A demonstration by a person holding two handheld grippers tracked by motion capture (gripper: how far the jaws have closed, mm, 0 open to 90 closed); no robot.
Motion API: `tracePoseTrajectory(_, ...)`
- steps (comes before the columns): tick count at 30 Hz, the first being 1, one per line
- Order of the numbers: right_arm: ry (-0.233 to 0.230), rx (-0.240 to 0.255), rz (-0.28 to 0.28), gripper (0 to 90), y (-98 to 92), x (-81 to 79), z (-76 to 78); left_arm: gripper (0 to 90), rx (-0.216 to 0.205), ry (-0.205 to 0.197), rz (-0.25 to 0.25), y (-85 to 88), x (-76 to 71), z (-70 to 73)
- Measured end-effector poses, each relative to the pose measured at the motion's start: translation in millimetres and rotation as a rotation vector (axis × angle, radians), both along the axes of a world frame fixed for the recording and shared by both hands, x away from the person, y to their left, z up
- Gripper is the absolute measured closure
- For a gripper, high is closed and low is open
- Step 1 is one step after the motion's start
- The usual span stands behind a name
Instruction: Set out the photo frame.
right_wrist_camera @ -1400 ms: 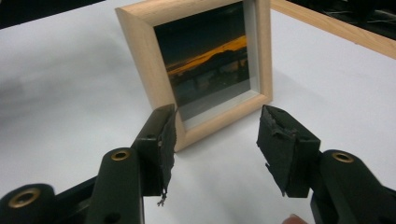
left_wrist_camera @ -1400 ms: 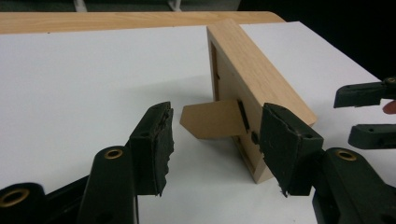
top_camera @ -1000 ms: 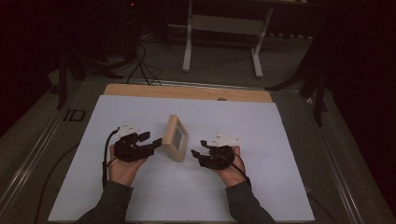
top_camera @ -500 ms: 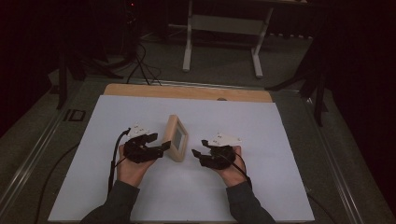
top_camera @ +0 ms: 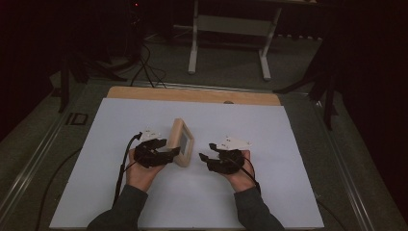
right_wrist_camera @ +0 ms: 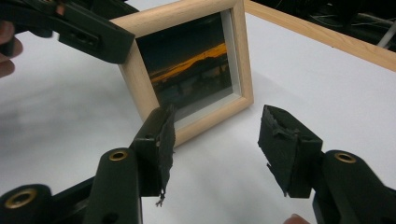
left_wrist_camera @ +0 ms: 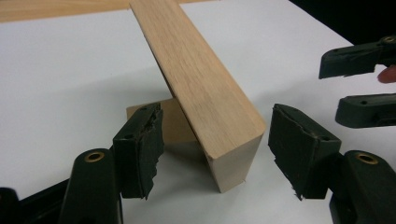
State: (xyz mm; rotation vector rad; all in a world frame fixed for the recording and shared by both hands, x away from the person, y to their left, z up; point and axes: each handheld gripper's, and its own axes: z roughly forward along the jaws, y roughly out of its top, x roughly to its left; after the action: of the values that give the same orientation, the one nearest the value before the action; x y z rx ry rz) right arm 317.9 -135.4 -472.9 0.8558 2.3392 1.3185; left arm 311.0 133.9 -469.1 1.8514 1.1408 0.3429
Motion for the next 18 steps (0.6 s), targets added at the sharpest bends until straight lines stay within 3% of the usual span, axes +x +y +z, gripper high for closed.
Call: tracePoseTrajectory(18, -0.003, 0.004, -0.002, 44.7, -2.2, -0.3, 0.9, 39.0, -0.006, 0.028, -0.016, -7.0, 6.0, -6.3)
